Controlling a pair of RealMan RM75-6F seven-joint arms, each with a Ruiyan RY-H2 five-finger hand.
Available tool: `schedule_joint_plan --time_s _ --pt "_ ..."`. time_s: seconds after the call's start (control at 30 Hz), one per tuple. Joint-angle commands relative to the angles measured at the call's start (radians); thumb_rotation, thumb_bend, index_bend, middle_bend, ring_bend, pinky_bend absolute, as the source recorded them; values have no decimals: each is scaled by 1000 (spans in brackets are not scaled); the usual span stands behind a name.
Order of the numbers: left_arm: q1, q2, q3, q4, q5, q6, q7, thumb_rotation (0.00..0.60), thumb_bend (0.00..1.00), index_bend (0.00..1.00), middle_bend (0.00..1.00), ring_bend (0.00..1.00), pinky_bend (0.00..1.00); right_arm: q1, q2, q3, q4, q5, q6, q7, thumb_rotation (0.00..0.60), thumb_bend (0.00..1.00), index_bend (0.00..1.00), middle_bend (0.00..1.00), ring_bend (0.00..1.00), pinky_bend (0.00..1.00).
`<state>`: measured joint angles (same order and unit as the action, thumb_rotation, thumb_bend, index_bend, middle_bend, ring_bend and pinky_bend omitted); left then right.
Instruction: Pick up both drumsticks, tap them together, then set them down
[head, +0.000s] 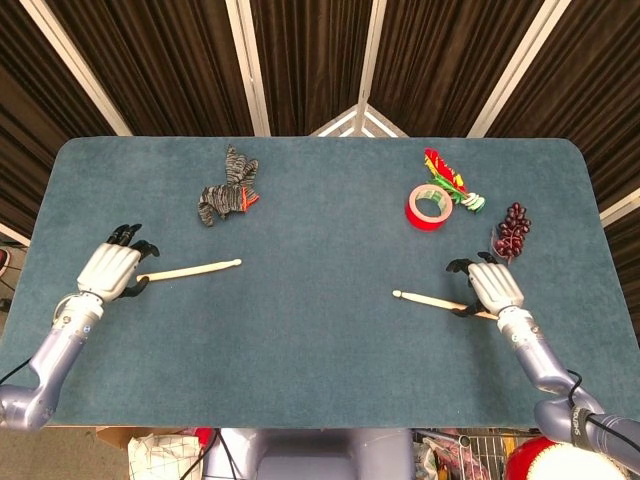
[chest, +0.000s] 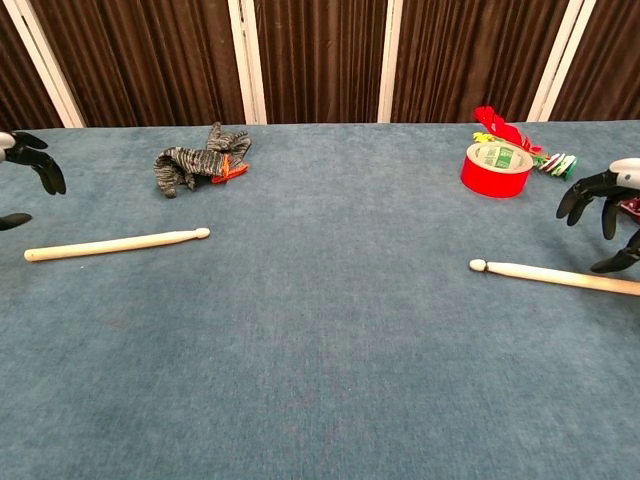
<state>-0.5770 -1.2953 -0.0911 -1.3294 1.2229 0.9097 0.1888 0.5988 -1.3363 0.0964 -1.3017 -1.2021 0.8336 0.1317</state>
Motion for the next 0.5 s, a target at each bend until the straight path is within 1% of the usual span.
schedule_joint_plan --time_s 0.03,0.1,0.13,0.17,0.23,0.3,0.37,0.43,0.47,0.5 --pt "18 49 -8 -72 -10 31 1 600 530 306 274 0 29 -8 46 25 -60 6 27 -6 600 114 306 308 452 95" --pt "71 117 -9 -183 -4 121 -10 600 530 304 278 0 29 -41 94 42 -145 -9 100 14 600 114 306 308 452 95" --pt "87 132 -8 -210 -4 147 -6 600 530 307 274 0 29 -51 104 44 -167 -12 119 16 600 114 306 308 452 95" --pt "118 157 -6 -260 -6 201 7 600 530 312 269 0 29 -72 122 43 -208 -20 155 14 600 114 306 308 451 95" --pt "166 186 3 -323 -2 280 23 600 529 323 251 0 29 -106 147 31 -261 -47 214 0 600 113 306 308 428 95" --pt "196 203 13 -360 8 327 34 600 528 321 230 0 29 -131 163 17 -292 -71 257 -21 600 114 306 308 401 95" --pt "217 214 20 -383 10 355 39 600 526 316 211 0 29 -149 171 6 -309 -86 286 -42 600 114 306 295 328 95" --pt "246 227 29 -410 8 392 49 600 525 306 190 0 29 -177 177 -7 -327 -103 335 -78 600 114 306 258 264 95" --pt "269 238 40 -428 8 418 57 600 512 297 181 0 29 -202 178 -18 -338 -117 381 -109 600 113 306 236 238 95" --pt "284 247 47 -440 4 433 61 600 499 290 175 0 29 -220 178 -24 -342 -124 413 -130 600 114 306 223 226 95"
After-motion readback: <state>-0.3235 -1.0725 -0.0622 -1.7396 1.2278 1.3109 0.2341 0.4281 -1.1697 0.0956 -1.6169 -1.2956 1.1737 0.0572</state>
